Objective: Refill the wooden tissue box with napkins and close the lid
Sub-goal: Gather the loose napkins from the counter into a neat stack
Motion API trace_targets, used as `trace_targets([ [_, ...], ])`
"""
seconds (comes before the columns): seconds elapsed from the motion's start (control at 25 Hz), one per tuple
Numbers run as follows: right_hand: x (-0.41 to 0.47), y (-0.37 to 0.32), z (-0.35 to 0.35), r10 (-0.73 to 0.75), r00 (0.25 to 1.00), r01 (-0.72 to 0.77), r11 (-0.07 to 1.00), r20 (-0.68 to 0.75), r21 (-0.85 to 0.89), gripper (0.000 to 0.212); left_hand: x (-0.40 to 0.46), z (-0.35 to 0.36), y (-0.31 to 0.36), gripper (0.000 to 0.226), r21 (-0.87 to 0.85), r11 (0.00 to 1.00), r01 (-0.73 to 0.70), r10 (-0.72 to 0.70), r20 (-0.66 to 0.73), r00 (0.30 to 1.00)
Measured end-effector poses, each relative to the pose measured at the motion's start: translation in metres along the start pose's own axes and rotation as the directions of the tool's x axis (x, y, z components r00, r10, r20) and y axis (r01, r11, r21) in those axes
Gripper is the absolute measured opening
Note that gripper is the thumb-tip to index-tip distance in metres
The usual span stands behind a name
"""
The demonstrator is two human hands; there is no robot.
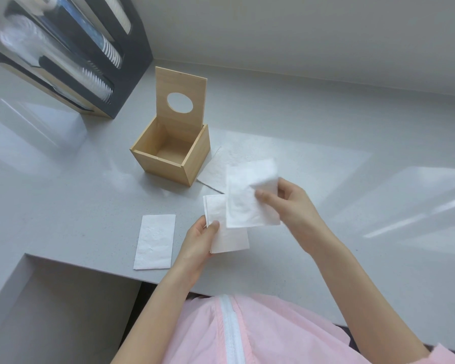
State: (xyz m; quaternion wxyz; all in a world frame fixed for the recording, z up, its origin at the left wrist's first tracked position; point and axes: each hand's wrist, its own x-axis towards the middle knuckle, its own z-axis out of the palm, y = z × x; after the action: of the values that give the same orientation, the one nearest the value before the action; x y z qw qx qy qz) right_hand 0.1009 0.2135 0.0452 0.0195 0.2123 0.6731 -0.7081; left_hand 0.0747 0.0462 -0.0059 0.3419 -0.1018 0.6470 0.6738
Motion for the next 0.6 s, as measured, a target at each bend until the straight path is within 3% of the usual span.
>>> trace_targets([
  [0.08,-0.004,0.016,0.014,0.071,0.995,-0.070,0.997,0.063,-0.023,0.014,0.000,0.001,0.001,0.025,-0.030,1.000,-0.005,0.006,0.034,0.999],
  [0.24,-0.007,0.041,0.028,0.140,0.990,-0.130,0.941,0.011,-0.312,0.016,-0.002,0.000,0.001,0.026,-0.040,0.999,-0.001,0.003,0.033,0.999],
  [0.44,-0.004,0.042,0.030,0.086,0.996,-0.085,0.885,-0.018,-0.459,0.002,-0.002,-0.002,-0.002,0.035,-0.092,0.995,0.036,-0.036,-0.001,0.999],
  [0.6,-0.003,0.042,0.036,0.047,0.998,-0.062,0.880,-0.044,-0.471,0.014,-0.005,-0.003,0.000,0.037,-0.138,0.990,0.030,-0.028,0.020,0.999],
])
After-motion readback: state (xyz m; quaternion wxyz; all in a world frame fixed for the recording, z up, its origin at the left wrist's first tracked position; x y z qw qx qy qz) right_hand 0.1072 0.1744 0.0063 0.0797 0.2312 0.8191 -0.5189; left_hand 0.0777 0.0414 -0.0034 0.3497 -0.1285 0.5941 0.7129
